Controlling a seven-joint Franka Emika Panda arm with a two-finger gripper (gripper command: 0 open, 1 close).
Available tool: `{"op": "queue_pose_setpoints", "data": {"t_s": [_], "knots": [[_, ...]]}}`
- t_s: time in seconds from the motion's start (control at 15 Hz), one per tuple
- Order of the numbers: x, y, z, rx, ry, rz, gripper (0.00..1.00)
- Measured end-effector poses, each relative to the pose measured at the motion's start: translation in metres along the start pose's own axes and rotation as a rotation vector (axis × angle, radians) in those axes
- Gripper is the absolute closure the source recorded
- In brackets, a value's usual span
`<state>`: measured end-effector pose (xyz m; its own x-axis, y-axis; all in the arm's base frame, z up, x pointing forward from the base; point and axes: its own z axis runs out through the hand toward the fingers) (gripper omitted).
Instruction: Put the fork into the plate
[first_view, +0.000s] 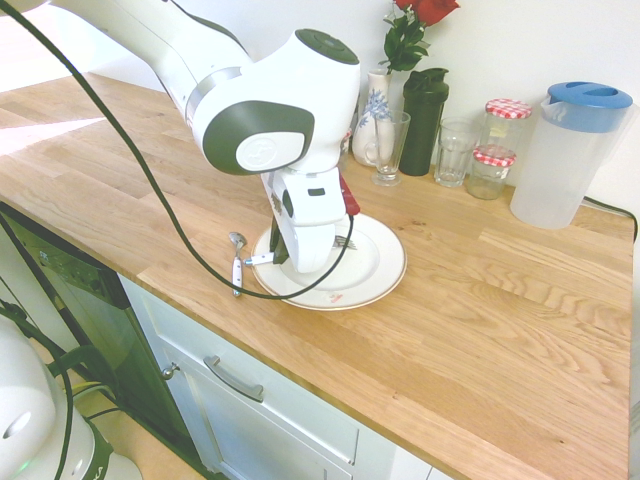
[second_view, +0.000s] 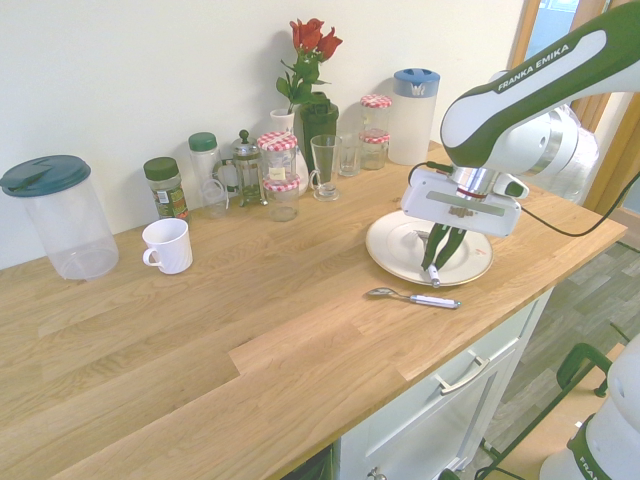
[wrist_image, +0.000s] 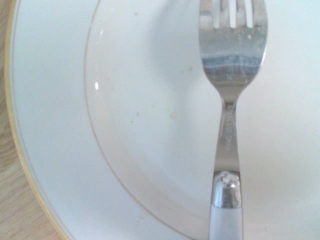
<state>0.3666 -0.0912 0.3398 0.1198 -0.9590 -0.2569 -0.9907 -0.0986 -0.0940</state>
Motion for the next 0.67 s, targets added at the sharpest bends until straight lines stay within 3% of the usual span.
{"op": "queue_pose_setpoints", "data": {"t_s": [0.67], "knots": [[0.011, 0.004, -0.004, 0.009, -0.005, 0.017, 0.00]]}}
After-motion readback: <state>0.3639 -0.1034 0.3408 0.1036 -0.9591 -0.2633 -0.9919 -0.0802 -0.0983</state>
